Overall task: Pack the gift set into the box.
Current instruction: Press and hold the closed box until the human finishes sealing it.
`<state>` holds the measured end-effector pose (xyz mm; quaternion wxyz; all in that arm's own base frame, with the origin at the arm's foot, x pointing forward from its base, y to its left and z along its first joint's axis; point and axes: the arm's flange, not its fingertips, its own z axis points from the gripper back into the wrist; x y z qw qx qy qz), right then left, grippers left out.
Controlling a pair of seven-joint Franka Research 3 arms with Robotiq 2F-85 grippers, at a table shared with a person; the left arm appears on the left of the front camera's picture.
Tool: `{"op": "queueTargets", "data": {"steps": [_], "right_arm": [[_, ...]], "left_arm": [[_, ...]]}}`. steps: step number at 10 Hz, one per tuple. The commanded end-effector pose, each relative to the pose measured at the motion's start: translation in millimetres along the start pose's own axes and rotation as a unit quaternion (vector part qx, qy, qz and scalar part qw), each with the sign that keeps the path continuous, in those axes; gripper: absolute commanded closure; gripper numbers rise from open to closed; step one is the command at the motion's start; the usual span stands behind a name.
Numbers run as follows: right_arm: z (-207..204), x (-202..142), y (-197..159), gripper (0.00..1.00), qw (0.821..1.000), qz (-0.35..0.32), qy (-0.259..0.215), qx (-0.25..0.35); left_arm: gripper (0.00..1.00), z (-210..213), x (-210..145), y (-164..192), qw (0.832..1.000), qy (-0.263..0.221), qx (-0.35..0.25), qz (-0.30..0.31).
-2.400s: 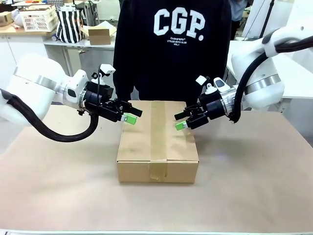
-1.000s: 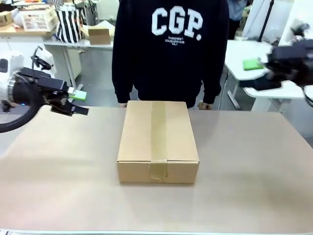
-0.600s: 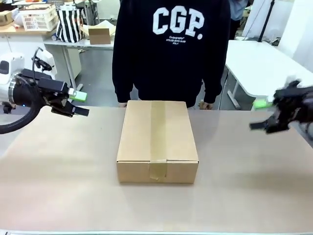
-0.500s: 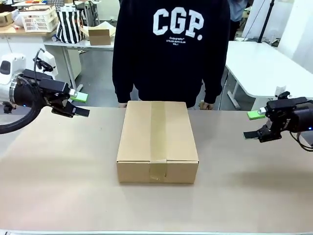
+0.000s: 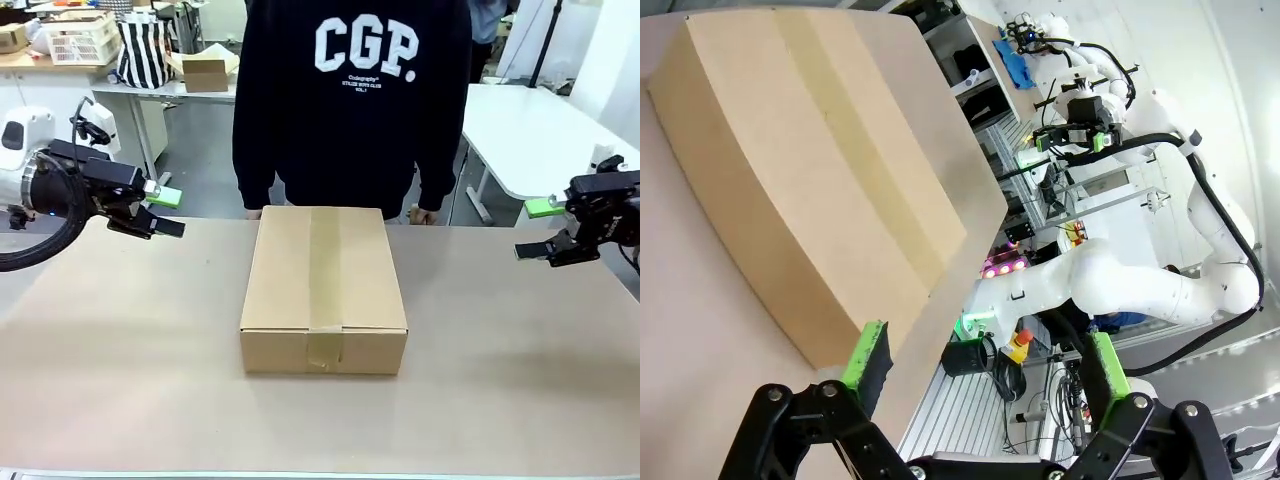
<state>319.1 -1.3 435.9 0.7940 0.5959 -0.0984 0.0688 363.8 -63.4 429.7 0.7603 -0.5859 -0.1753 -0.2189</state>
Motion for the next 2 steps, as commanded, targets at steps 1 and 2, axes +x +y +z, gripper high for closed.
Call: {"op": "queueTargets", "data": {"steps": [1, 2], "right_arm": [[-2.0, -0.5, -1.4, 0.0, 1.0, -0.012, -0.001, -0.003], [-2.0, -0.5, -1.4, 0.0, 1.0, -0.012, -0.001, -0.003]], "left_arm": [[0.0, 2.1, -0.1, -3.6, 1.0, 0.005, 0.007, 0.005], [0.0, 2.1, -0.1, -3.6, 1.0, 0.005, 0.007, 0.005]]}}
